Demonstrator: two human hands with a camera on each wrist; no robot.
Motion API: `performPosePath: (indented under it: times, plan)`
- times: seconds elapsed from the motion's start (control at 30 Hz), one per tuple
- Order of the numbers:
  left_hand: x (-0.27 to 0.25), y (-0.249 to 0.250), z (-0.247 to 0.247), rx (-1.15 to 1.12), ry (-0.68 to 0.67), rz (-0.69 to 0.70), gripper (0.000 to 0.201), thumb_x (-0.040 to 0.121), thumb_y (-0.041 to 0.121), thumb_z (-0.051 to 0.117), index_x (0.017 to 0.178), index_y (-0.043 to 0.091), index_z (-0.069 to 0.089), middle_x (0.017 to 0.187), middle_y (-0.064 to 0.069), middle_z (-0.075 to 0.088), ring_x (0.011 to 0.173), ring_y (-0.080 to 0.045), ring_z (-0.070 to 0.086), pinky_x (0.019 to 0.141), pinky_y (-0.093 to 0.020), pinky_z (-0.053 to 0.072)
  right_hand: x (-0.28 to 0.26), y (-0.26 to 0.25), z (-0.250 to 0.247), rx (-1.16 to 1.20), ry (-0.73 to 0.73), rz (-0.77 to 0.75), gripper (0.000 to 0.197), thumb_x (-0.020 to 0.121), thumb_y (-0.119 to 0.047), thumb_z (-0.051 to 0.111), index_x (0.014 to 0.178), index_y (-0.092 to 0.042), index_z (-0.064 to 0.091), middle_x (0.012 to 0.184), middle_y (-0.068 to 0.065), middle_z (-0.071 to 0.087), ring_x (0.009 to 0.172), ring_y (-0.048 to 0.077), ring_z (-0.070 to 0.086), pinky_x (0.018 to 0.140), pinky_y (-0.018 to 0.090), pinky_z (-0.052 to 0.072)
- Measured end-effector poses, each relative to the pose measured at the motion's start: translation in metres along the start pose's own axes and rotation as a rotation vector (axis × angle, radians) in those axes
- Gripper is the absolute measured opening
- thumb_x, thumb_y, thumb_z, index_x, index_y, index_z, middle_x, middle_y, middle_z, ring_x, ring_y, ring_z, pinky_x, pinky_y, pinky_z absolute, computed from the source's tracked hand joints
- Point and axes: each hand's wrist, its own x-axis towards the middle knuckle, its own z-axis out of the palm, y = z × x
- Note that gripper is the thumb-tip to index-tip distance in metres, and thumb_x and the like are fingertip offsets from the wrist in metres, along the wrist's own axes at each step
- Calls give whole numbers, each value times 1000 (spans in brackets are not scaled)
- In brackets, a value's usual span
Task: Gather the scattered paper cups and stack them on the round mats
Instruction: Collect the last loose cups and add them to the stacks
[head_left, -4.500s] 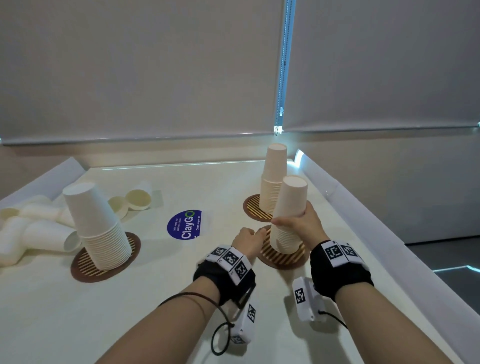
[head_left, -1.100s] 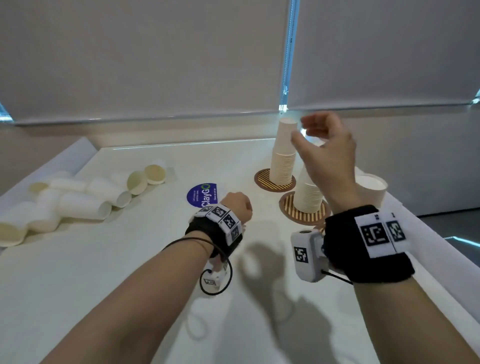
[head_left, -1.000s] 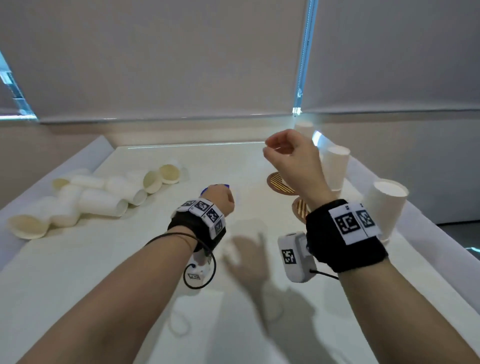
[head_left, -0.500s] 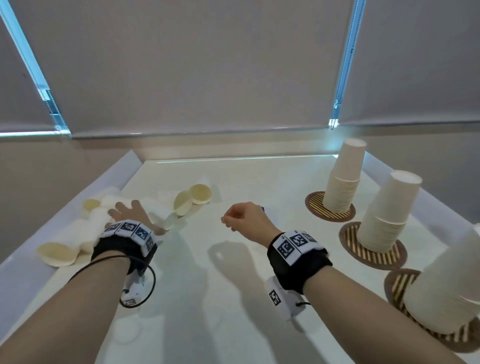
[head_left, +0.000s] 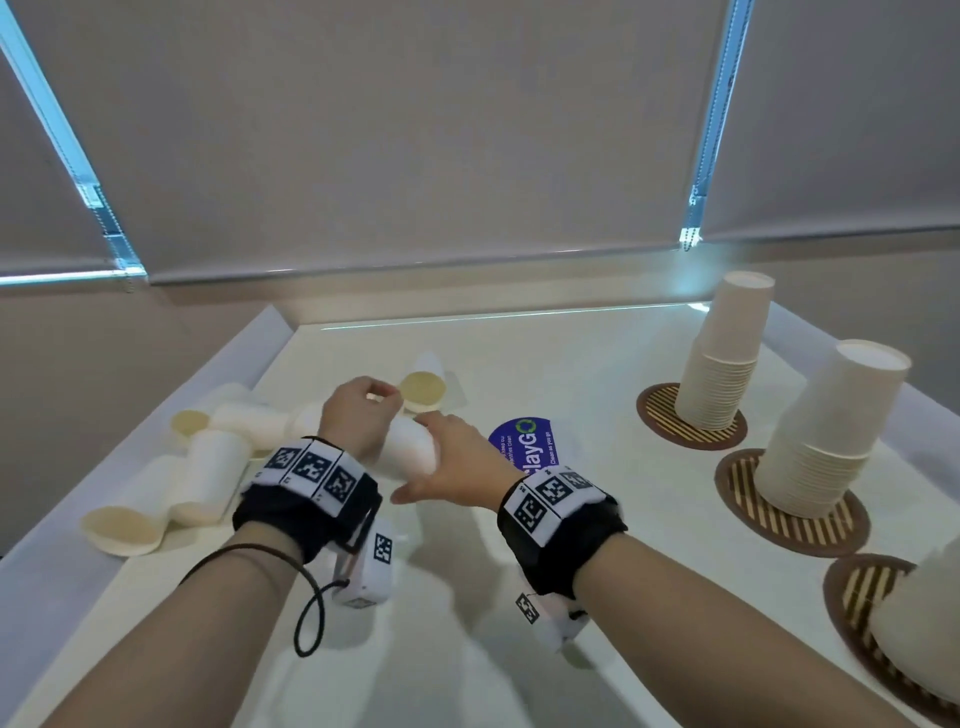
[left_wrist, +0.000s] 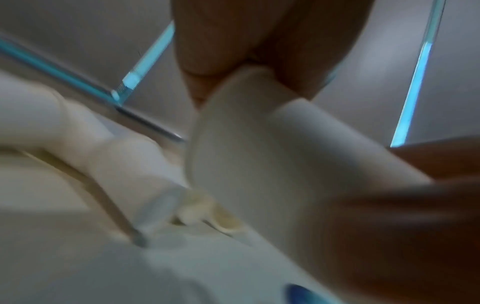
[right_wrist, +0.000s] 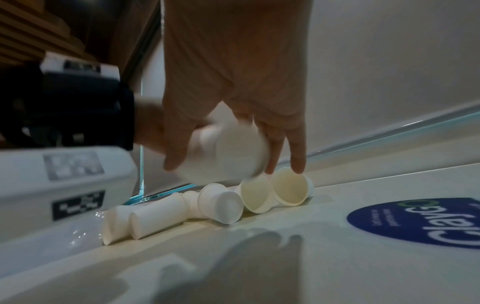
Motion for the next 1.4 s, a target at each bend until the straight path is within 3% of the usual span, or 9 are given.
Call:
performPosePath:
  times: [0.17,0.3,0.47,0.7,0.83,1.1,1.2,1.33,1.4]
  plan:
    - [16,3,0,79,195,17,44,92,38,54,118,3,54,123,-18,57,118,-35,49,96,-38,38,-6,16,-15,7,57,64,68,73,-28,76,131,-15,44,121,8,58,108,27,57,87,40,51]
    - [36,-32,-5,307,242,-246,68,81,30,71,128,-7,37,130,-27,45,122,-40,42,100,-47,35,-17,41,-37,-29,76,123,75,67,-27,81,132,-18,45,122,7,55,112,25,53,92,39,48]
    - [34,-46,13,230,268,-301,49,81,16,68,115,-11,46,114,-29,57,107,-40,56,91,-44,42,-23,54,-55,-17,37,152,76,62,-23,85,129,-18,51,119,6,58,109,25,56,90,41,51]
    - [48,-42,19,210,326,-212,89,70,37,80,132,-6,33,134,-26,39,122,-40,38,101,-48,31,-38,62,-66,13,32,151,74,64,-23,85,130,-19,53,121,2,54,112,20,52,80,20,44]
    - [62,-51,23,241,289,-166,92,71,40,78,137,-4,32,142,-23,35,126,-41,38,105,-47,29,-38,70,-76,74,24,168,76,65,-22,85,132,-21,50,126,3,49,104,16,49,59,9,43]
    - [86,-41,24,509,-25,-38,90,76,46,72,147,13,27,151,-11,32,134,-36,33,110,-43,29,-29,76,-81,10,42,194,73,73,-36,78,134,-20,43,128,6,50,113,22,51,86,31,52]
    - [81,-41,24,573,6,-77,80,70,41,76,135,13,39,135,-15,44,123,-35,42,99,-42,39,-27,76,-81,47,63,204,70,74,-33,78,132,-19,43,126,6,50,103,19,51,77,27,52]
    - [62,-47,20,576,-41,-93,51,73,56,69,62,9,56,62,-6,59,76,-25,66,68,-28,42,-29,74,-79,98,77,214,69,71,-31,80,129,-20,44,124,5,50,100,18,50,68,23,51]
    - [49,-38,19,497,0,-81,51,82,46,65,51,8,50,50,-5,51,57,-23,56,58,-26,35,-31,71,-76,133,100,202,67,69,-29,81,125,-20,47,119,3,51,101,19,52,67,23,51]
